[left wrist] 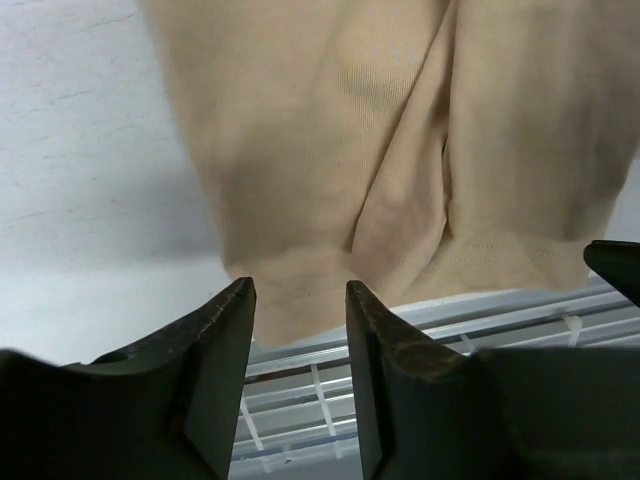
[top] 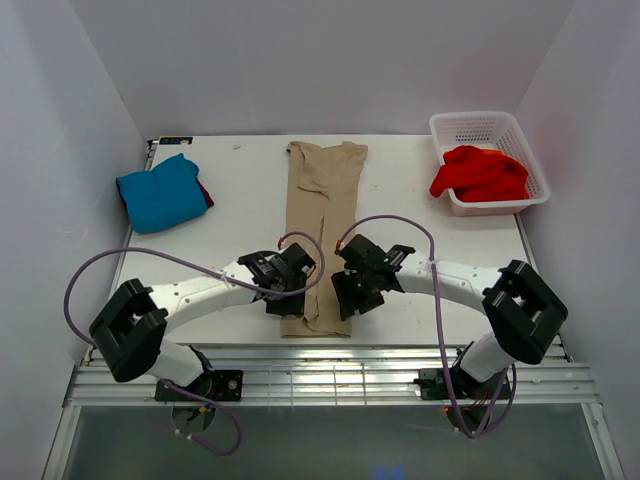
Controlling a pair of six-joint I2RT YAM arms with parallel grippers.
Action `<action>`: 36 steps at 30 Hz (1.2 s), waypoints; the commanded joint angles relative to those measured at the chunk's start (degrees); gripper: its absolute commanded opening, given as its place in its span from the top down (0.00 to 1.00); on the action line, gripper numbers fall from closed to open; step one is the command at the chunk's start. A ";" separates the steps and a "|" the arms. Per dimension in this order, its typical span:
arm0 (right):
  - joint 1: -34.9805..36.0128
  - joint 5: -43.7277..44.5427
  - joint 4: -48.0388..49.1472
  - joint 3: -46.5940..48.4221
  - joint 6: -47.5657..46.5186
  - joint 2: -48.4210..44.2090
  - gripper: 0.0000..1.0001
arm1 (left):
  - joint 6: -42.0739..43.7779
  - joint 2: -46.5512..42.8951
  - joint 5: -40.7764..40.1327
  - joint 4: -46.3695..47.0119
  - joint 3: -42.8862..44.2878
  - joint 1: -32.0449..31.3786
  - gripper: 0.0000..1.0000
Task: Fold and stack the t-shirts
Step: Fold the tshirt
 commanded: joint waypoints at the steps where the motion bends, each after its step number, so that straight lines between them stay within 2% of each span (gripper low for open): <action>1: 0.74 -5.02 4.46 -2.49 3.02 -3.28 0.40 | -2.56 -8.29 0.11 -0.19 -1.91 0.00 0.47; 4: 0.83 -6.52 6.22 -4.61 4.25 -4.33 0.40 | -3.53 -13.05 -0.59 0.25 -3.84 0.09 0.42; 5: 0.92 -6.87 6.66 -5.31 4.43 -4.51 0.40 | -3.62 -13.94 -0.59 0.77 -4.38 0.09 0.29; 8: 1.18 -7.84 8.51 -6.10 5.22 -4.69 0.40 | -4.23 -16.57 1.59 3.57 -7.44 0.18 0.28; 9: 1.27 -8.27 8.86 -6.37 5.48 -4.69 0.39 | -4.41 -17.10 2.30 4.11 -8.15 0.09 0.11; 10: 1.27 -8.45 9.38 -6.28 5.57 -4.60 0.40 | -4.76 -17.46 2.48 4.29 -8.68 0.18 0.02; 18: 1.88 -8.45 10.62 -5.84 5.93 -3.37 0.40 | -4.41 -17.46 5.55 5.61 -13.52 1.58 0.02; 28: 2.32 -7.75 11.58 -6.28 6.54 -2.93 0.41 | -2.83 -16.93 11.09 12.64 -20.37 5.19 0.02; 36: 2.59 -7.58 12.82 -6.46 7.33 -1.35 0.42 | -1.60 -16.67 12.06 16.42 -22.57 7.47 0.03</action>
